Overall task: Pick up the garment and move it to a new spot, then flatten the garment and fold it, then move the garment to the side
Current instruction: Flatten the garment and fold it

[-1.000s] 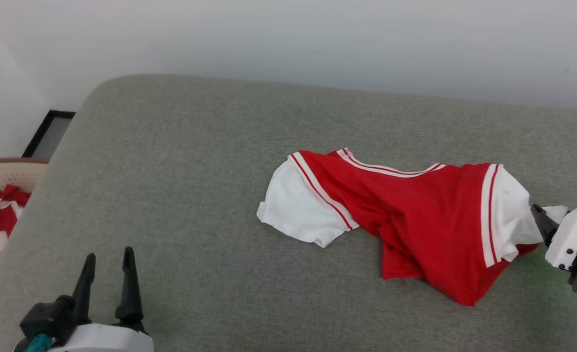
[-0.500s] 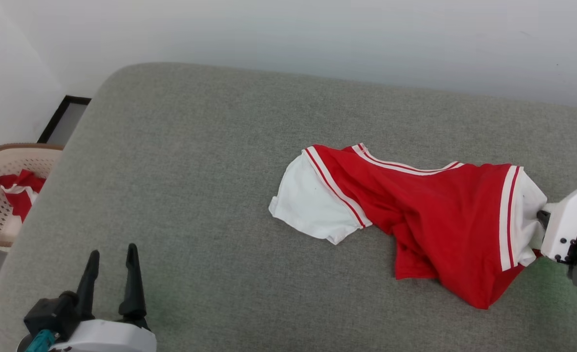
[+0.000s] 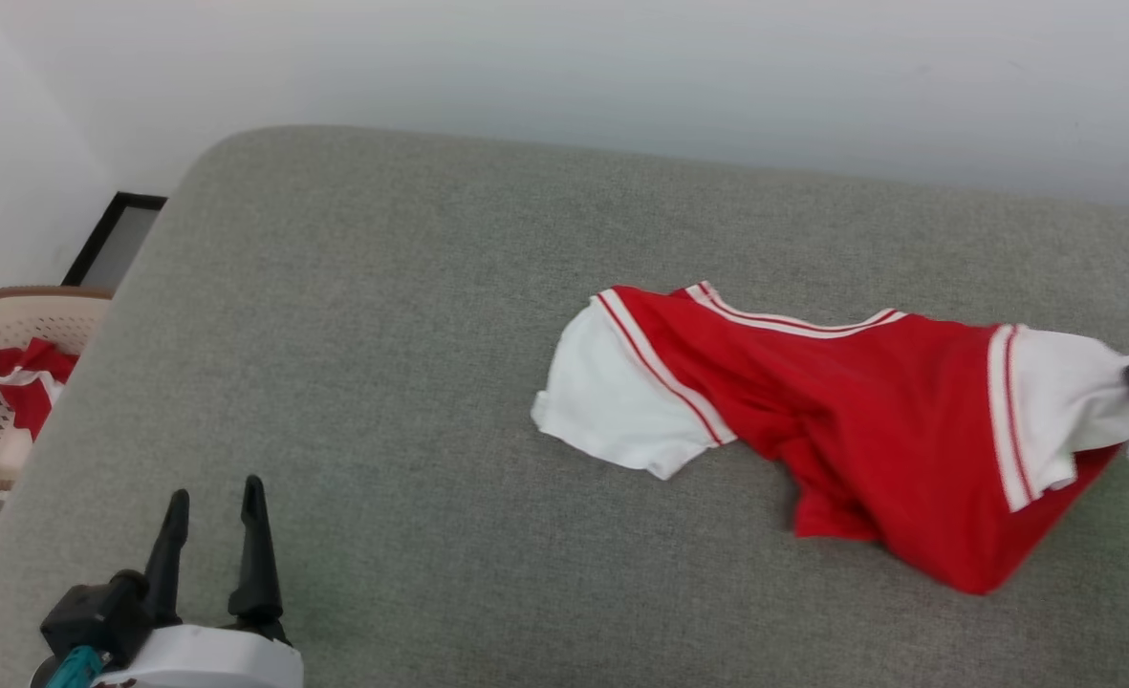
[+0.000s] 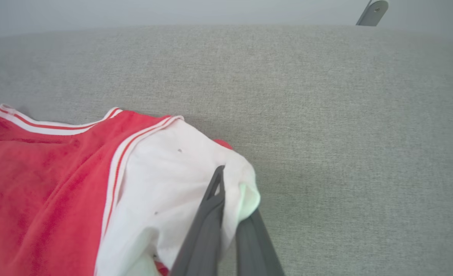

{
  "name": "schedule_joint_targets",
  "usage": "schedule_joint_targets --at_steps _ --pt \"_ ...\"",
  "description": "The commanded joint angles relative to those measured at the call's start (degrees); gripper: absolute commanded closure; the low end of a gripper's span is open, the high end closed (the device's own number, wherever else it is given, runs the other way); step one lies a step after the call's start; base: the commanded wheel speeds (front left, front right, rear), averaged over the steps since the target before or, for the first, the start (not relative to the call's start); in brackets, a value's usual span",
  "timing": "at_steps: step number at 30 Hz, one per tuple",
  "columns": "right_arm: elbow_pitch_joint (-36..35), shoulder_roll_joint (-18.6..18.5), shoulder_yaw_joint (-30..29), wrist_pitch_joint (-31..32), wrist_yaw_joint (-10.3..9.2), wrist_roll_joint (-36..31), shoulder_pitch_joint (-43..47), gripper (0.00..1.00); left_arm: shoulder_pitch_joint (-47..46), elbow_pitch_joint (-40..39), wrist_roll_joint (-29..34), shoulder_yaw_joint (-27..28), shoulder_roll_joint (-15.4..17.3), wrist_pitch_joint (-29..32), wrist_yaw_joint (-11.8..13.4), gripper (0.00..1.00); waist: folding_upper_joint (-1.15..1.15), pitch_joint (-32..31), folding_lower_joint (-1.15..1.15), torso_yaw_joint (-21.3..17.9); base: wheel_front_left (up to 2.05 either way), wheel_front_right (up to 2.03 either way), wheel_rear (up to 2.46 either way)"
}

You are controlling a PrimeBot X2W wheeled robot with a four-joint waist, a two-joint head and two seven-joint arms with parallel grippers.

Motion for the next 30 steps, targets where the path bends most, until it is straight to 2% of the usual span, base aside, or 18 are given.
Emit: schedule_joint_targets --at_steps 1,9,17,25,26,27,28,29,30 --pt "-0.3 -0.4 -0.4 0.1 0.01 0.3 0.1 1.00 0.1 -0.2 0.1 0.1 0.0 0.0 -0.1 0.00 0.00 0.1 0.00 0.0 0.00 0.00 0.00" --pt "1.0 -3.1 -6.1 -0.4 0.01 -1.7 1.7 1.00 -0.6 -0.3 -0.1 -0.4 -0.3 0.0 -0.1 0.00 0.00 1.1 0.00 0.1 0.00 0.00 0.00" --pt "6.0 -1.8 -9.7 -3.1 0.01 -2.9 3.4 1.00 -1.1 -0.2 -0.2 -0.5 -0.3 0.0 -0.1 0.00 0.00 2.0 0.00 0.4 0.00 0.00 0.00" --pt "10.1 -0.7 -8.4 -5.8 0.01 -2.6 2.9 1.00 -1.6 0.0 -0.1 -0.6 -0.5 0.0 -0.1 0.00 0.00 2.6 0.00 0.5 0.00 0.00 0.00" --pt "10.3 -0.9 -7.7 -6.5 0.01 -2.8 2.7 0.92 -1.7 0.0 -0.1 -0.7 -0.5 0.0 -0.1 0.00 0.00 2.6 0.00 0.5 0.00 0.00 0.00" --pt "10.6 -1.1 -7.3 -6.9 0.01 -2.9 2.6 0.64 -1.8 0.0 -0.1 -0.7 -0.6 0.0 -0.1 0.00 0.00 2.6 0.00 0.5 0.00 0.00 0.00" --pt "10.9 -1.2 -6.8 -7.3 0.01 -2.8 2.5 0.52 -1.8 0.0 -0.1 -0.7 -0.6 0.0 -0.1 0.00 0.00 2.6 0.00 0.4 0.00 0.00 0.00" --pt "11.2 -1.2 -6.3 -7.5 0.01 -2.7 2.4 0.11 -1.8 0.0 0.0 -0.6 -0.6 0.0 -0.1 0.00 0.00 2.5 0.00 0.4 0.00 0.00 0.00" --pt "11.3 -1.3 -5.7 -7.8 0.01 -2.5 2.1 0.00 -1.8 0.0 0.1 -0.6 -0.6 0.0 -0.1 0.00 0.00 2.5 0.00 0.3 0.00 0.00 0.00"
